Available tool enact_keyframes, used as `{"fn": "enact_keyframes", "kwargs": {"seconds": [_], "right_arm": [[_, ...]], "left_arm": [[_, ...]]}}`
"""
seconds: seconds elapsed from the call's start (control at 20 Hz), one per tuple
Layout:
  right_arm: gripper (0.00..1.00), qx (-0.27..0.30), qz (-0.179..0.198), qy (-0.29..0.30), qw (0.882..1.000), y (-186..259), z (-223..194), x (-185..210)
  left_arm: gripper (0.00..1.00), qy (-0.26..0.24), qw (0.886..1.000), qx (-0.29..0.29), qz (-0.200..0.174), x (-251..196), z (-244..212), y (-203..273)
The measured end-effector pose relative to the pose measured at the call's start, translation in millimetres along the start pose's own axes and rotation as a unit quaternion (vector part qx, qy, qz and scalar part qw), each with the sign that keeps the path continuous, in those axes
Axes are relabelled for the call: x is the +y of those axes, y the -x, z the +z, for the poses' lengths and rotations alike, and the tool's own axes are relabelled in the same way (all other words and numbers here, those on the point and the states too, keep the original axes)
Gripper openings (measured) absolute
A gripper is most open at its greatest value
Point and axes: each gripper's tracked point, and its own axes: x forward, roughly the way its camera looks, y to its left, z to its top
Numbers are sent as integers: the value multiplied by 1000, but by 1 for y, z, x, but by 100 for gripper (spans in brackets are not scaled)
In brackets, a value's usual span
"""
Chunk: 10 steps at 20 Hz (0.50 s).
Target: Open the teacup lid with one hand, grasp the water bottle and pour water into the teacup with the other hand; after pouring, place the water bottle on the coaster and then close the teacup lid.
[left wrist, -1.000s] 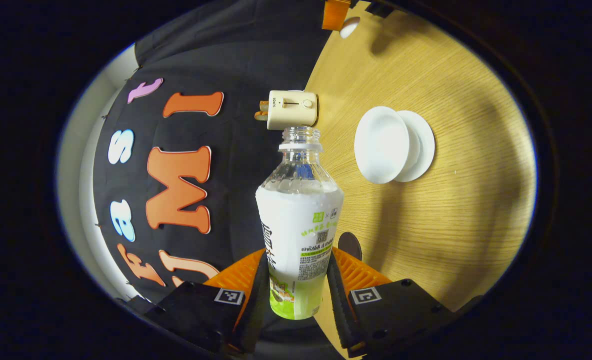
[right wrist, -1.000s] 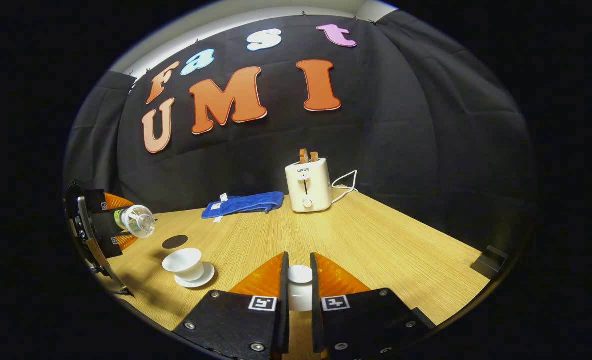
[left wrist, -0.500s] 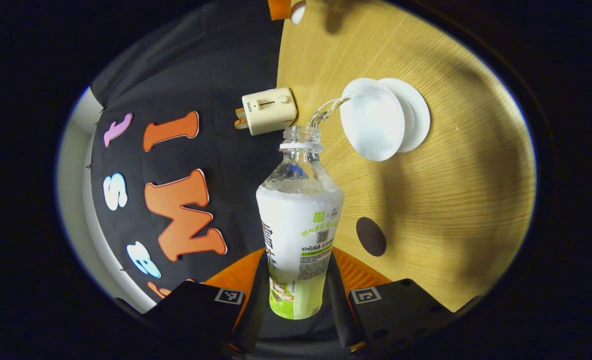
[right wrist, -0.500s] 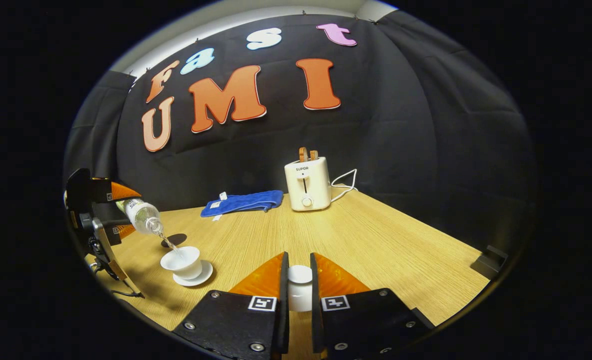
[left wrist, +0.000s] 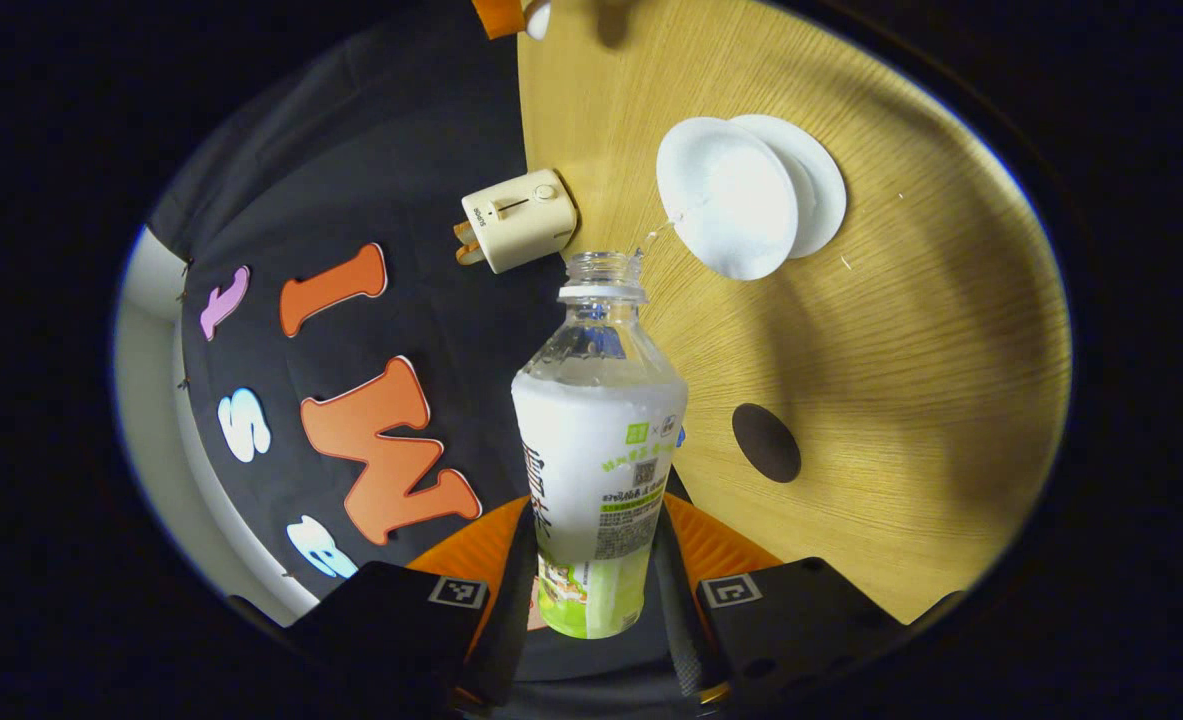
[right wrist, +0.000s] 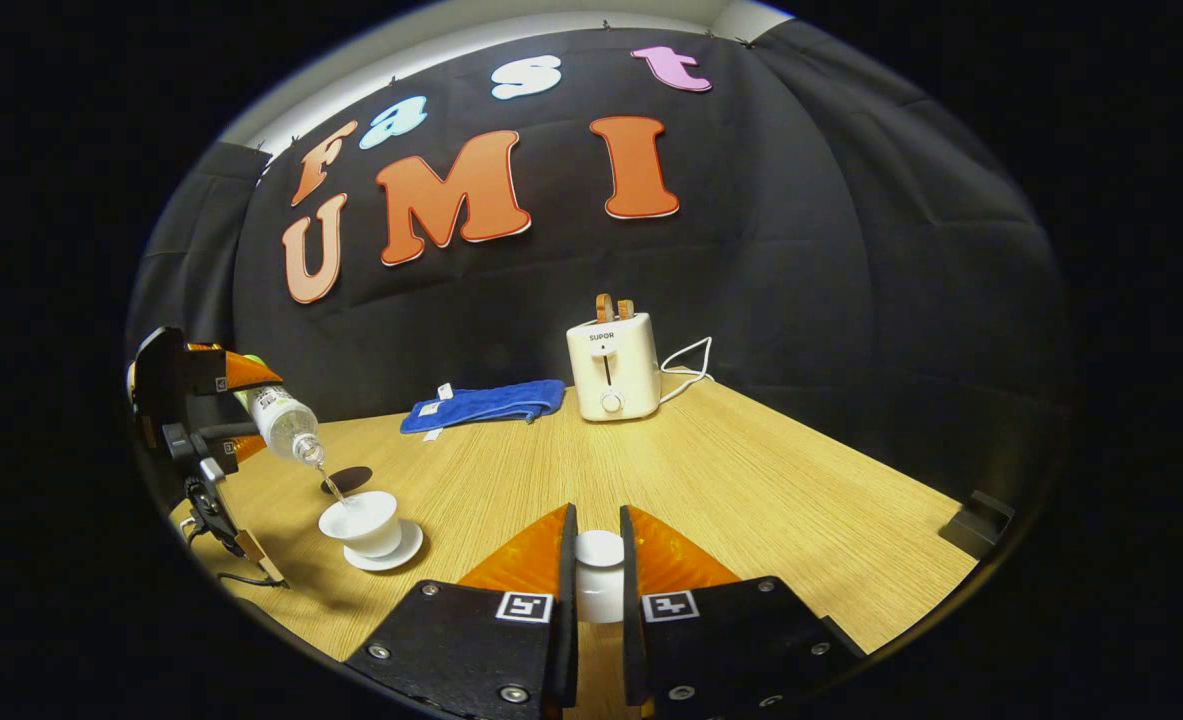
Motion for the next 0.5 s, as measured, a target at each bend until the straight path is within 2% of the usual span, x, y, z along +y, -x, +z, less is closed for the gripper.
{"fn": "enact_keyframes", "kwargs": {"seconds": [0.05, 0.25, 0.3, 0.35, 0.5], "right_arm": [[18, 0, 0, 0, 1000, 0, 0, 0], [18, 1, 1, 0, 1000, 0, -1, 0], [18, 2, 1, 1, 1000, 0, -1, 1], [18, 3, 2, 1, 1000, 0, -2, 1], [18, 4, 2, 2, 1000, 0, -2, 1]], "left_arm": [[63, -9, 1000, -1, 1, 1, 1, 0], [61, -41, 999, -3, 16, 8, 4, 3], [65, -47, 999, -3, 19, 10, 4, 3], [61, -53, 998, -4, 22, 10, 5, 3], [62, -78, 997, -8, 28, 15, 8, 5]]}}
